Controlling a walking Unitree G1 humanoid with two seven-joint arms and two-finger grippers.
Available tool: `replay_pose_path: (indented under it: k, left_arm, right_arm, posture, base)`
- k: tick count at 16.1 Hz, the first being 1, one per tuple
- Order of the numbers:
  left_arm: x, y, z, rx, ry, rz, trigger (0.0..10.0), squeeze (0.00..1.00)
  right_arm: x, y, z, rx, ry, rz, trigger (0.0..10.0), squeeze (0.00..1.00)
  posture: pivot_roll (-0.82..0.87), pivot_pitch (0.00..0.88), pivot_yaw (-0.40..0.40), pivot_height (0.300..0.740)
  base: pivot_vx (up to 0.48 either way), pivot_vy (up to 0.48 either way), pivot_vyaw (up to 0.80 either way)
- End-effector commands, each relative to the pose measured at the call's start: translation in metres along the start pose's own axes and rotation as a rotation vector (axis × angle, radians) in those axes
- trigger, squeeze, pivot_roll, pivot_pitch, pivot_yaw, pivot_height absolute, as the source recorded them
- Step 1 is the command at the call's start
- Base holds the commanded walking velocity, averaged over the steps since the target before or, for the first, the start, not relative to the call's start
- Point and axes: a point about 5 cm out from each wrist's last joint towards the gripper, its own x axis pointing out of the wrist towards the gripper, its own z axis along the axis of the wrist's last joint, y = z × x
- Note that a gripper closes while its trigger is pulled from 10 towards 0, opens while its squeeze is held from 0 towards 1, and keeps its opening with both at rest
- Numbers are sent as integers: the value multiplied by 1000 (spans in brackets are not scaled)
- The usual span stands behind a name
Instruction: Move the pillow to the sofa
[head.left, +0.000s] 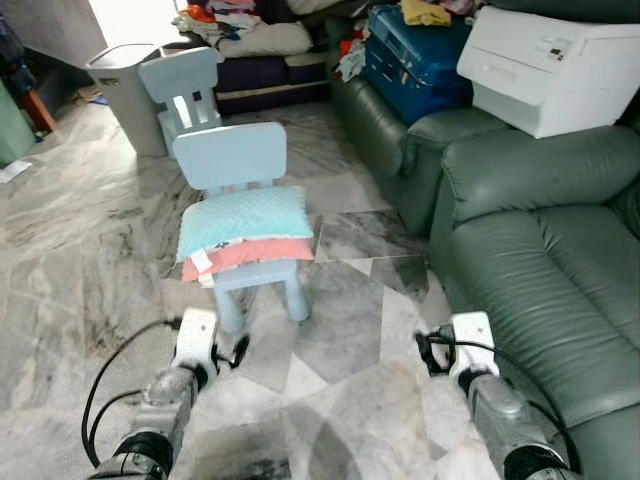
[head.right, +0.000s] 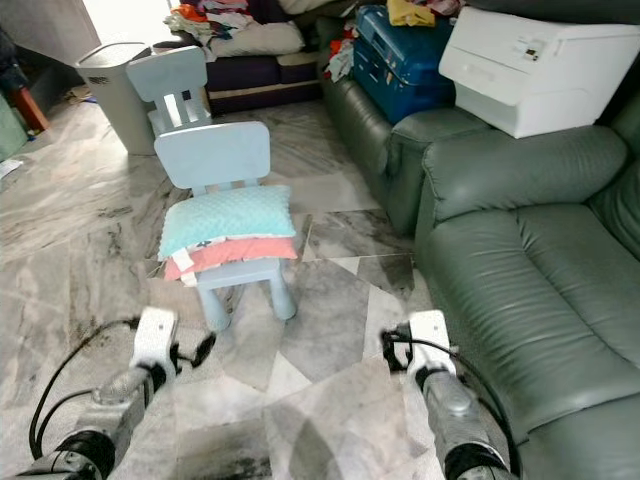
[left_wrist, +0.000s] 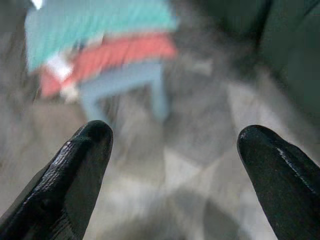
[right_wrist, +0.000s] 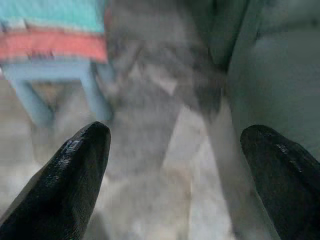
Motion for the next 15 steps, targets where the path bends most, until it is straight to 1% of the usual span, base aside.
replay_pose_path:
  k: [1,2,3,4,5,6,7,8,9,10,11,12,13,15]
  left_arm:
    - [-5,0,5,1,-58,-46,10000,0]
    - [-13,-3,10,-14,-125,-74,10000,0]
    - [-24,-8,15,-1,-186,-73,10000,0]
    - [-36,-12,20,32,-238,-59,10000,0]
    - [-42,-14,21,38,-261,-54,10000,0]
    - [-63,-18,29,37,-328,-45,10000,0]
    - [-70,-19,33,30,-357,-36,10000,0]
    - [-74,-16,38,75,-384,-3,10000,0]
    - [-75,-11,42,83,-403,35,10000,0]
    - [-70,-8,50,77,-416,55,10000,0]
    - [-66,-9,54,87,-415,46,10000,0]
    - [-64,-10,56,90,-410,37,10000,0]
    - [-63,-12,61,66,-412,37,10000,0]
    - [-62,-12,67,39,-419,42,10000,0]
  right_arm:
    - [-5,-5,3,17,-40,-4,10000,0]
    - [-12,-8,10,27,-100,5,10000,0]
    - [-21,-11,17,34,-148,4,10000,0]
    - [-32,-12,25,34,-197,11,10000,0]
    - [-38,-13,28,34,-216,-1,10000,0]
    - [-57,-12,39,27,-273,5,10000,0]
    - [-64,-10,43,21,-284,14,10000,0]
    - [-69,-8,47,-8,-291,5,10000,0]
    - [-72,-5,51,-20,-293,-14,10000,0]
    - [-69,1,54,12,-277,-6,10000,0]
    - [-64,7,57,5,-280,18,10000,0]
    - [-63,12,59,1,-281,38,10000,0]
    - [-62,16,65,13,-286,59,10000,0]
    - [-60,19,71,-10,-299,58,10000,0]
  posture:
    - [-161,0,66,740]
    - [-159,0,67,740]
    - [-157,5,65,740]
    - [-156,9,62,740]
    - [-156,13,62,740]
    - [-156,14,56,740]
    - [-152,13,55,740]
    - [-150,10,51,740]
    - [-148,7,48,740]
    - [-149,0,46,740]
    - [-152,0,48,740]
    - [-154,0,50,740]
    - [-156,0,51,740]
    - [-156,0,51,740]
  base:
    - [0,0,0]
    - [0,0,0]
    - [0,0,0]
    - [0,0,0]
    - [0,0,0]
    - [0,0,0]
    - [0,0,0]
    - [0,0,0]
    - [0,0,0]
    - [0,0,0]
    - [0,0,0]
    - [0,0,0]
    - [0,0,0]
    - [0,0,0]
